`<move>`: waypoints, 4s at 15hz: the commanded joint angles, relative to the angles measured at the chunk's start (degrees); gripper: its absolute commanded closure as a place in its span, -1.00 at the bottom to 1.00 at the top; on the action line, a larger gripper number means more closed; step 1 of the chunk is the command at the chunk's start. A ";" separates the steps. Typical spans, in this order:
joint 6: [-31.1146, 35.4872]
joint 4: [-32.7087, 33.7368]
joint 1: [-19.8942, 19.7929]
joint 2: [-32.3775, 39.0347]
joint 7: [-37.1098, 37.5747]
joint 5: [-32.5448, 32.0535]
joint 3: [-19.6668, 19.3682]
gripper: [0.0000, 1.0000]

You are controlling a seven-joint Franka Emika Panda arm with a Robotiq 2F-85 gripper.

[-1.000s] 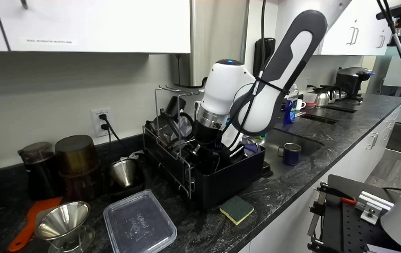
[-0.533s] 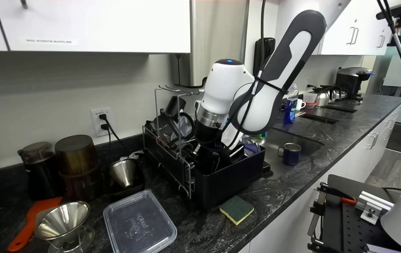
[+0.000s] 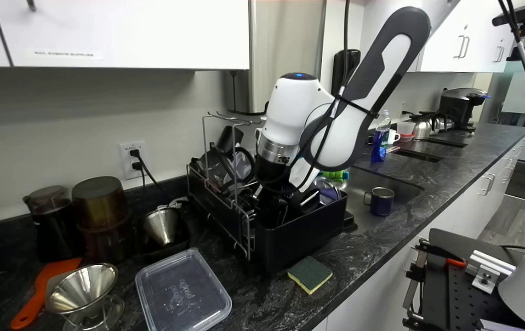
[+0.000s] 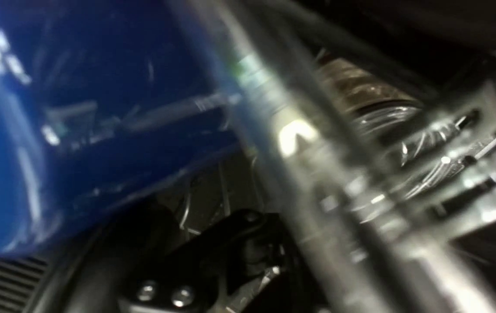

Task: Attach the lid on the dish rack onto the cup in the sink

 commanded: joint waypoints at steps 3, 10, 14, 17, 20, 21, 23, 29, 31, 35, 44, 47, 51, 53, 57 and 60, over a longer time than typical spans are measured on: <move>-9.74 -1.07 -0.56 -8.32 8.29 -10.03 0.77 0.95; -14.90 -1.85 -6.38 -12.62 11.81 -12.95 8.04 0.95; -14.01 -2.25 -8.28 -13.19 12.51 -12.86 9.87 0.95; -13.94 -2.36 -9.03 -13.53 12.82 -12.78 10.72 0.95; -13.71 -2.63 -9.47 -14.10 13.04 -12.80 11.27 0.95; -13.68 -2.74 -9.57 -14.46 13.17 -12.79 11.48 0.95; -13.65 -3.13 -9.81 -15.66 13.49 -12.80 11.97 0.95; -13.65 -5.14 -11.52 -19.95 14.22 -12.81 14.43 0.95; -13.79 -5.85 -12.41 -21.02 14.40 -12.89 15.29 0.95; -14.28 -7.33 -14.31 -23.40 14.45 -12.74 16.52 0.95; -14.72 -11.39 -20.41 -30.81 14.69 -12.54 18.64 0.95; -14.64 -12.96 -23.01 -33.49 14.61 -12.28 19.00 0.95; -14.53 -15.16 -26.65 -37.31 14.03 -11.54 18.92 0.95; -14.69 -16.07 -28.59 -39.31 13.58 -11.09 18.58 0.95; -15.76 -17.30 -32.04 -42.90 11.71 -8.91 16.89 0.95; -16.76 -17.84 -34.38 -44.87 10.03 -7.14 14.72 0.95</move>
